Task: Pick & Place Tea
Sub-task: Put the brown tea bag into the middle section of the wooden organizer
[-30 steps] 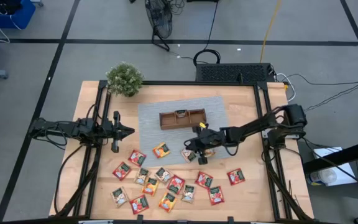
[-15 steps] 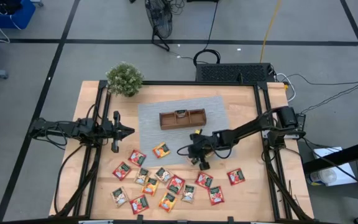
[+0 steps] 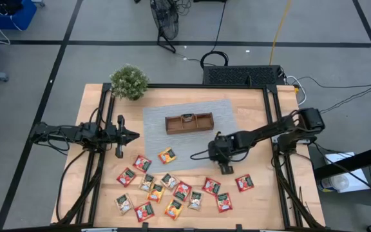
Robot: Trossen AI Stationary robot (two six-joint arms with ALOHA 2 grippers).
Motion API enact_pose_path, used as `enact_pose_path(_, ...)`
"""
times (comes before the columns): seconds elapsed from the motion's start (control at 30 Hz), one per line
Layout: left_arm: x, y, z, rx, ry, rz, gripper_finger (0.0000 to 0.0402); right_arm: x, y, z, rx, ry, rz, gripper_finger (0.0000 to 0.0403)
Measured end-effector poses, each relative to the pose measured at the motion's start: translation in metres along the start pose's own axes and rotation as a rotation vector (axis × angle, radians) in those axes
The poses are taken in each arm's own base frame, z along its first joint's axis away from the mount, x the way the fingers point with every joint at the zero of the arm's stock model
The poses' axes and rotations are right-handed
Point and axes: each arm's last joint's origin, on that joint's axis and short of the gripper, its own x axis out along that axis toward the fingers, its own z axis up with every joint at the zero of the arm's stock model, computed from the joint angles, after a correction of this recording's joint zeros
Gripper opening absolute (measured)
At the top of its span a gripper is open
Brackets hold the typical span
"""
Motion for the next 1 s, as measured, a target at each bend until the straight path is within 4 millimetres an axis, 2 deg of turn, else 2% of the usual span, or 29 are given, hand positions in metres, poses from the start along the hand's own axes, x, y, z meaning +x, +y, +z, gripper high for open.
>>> enact_pose_path(0.17, 0.0, 0.0, 0.0, 0.0, 0.0, 0.0, 0.0031, -0.012, 0.014, -0.012, 0.067, 0.097, 0.13, 0.0)
enact_pose_path(0.23, 0.0, 0.0, 0.0, 0.0, 0.0, 0.0, 0.0031, -0.015, 0.016, -0.017, 0.103, 0.143, 0.078, 0.0)
enact_pose_path(0.3, 0.0, 0.0, 0.0, 0.0, 0.0, 0.0, 0.0031, -0.015, 0.015, -0.021, 0.106, 0.157, -0.053, 0.0)
enact_pose_path(0.37, 0.0, 0.0, 0.0, 0.0, 0.0, 0.0, 0.0031, -0.015, 0.015, -0.018, 0.1, 0.107, -0.143, 0.0)
enact_pose_path(0.53, 0.0, 0.0, 0.0, 0.0, 0.0, 0.0, 0.0031, -0.017, 0.017, 0.007, 0.06, -0.183, -0.25, 0.0)
enact_pose_path(0.67, 0.0, 0.0, 0.0, 0.0, 0.0, 0.0, 0.0031, -0.017, 0.006, 0.015, 0.089, -0.298, -0.308, 0.0)
enact_pose_path(0.87, 0.0, 0.0, 0.0, 0.0, 0.0, 0.0, 0.0031, -0.004, -0.014, 0.001, 0.097, -0.221, -0.344, 0.0)
enact_pose_path(1.0, 0.0, 0.0, 0.0, 0.0, -0.001, 0.0, 0.0031, 0.004, -0.017, -0.003, 0.098, -0.199, -0.276, 0.0)
